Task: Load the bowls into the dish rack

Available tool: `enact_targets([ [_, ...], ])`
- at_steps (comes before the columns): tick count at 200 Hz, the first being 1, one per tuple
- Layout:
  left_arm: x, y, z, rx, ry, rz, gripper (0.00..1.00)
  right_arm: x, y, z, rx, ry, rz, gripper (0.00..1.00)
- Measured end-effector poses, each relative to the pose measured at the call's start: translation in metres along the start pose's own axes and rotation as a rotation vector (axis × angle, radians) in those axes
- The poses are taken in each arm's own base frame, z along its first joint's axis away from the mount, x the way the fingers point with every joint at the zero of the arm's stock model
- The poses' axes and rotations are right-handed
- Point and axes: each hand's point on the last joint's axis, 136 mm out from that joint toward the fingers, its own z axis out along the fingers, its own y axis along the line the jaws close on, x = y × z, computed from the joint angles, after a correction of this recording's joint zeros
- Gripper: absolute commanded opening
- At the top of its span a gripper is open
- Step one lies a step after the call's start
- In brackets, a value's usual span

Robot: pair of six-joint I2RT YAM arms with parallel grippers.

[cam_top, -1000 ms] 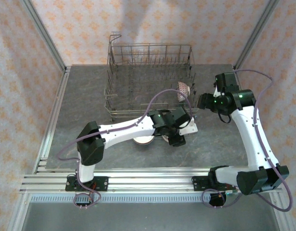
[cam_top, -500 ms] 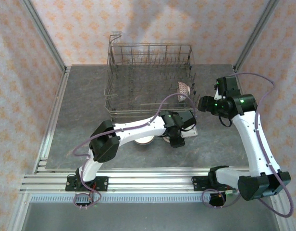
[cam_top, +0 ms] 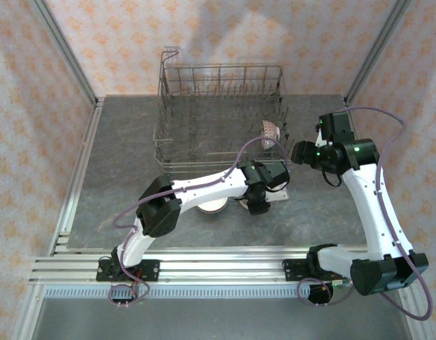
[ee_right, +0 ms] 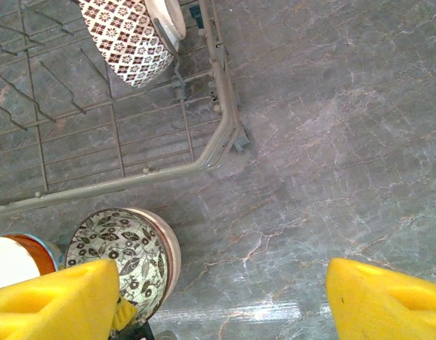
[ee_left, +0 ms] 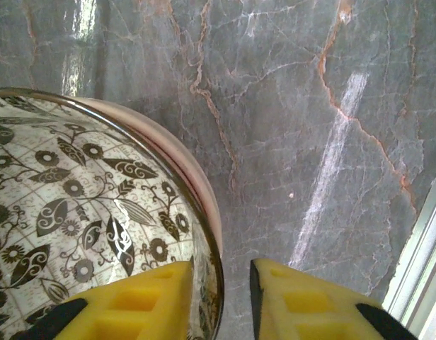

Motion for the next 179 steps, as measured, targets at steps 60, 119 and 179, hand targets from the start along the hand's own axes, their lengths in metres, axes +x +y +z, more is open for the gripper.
enact_targets([
  [60, 0.000, 0.004, -0.005, 0.006, 0.003, -0.009, 0.27, 0.001, 0.000, 0.003, -0.003, 0.005, 0.003, 0.76],
  [119, 0.006, 0.000, 0.012, 0.036, 0.052, -0.007, 0.23, 0.000, 0.001, 0.004, -0.008, -0.001, 0.003, 0.76],
  [179, 0.005, 0.002, 0.013, 0.044, 0.051, -0.010, 0.16, 0.002, 0.001, 0.009, -0.004, 0.010, 0.003, 0.76],
])
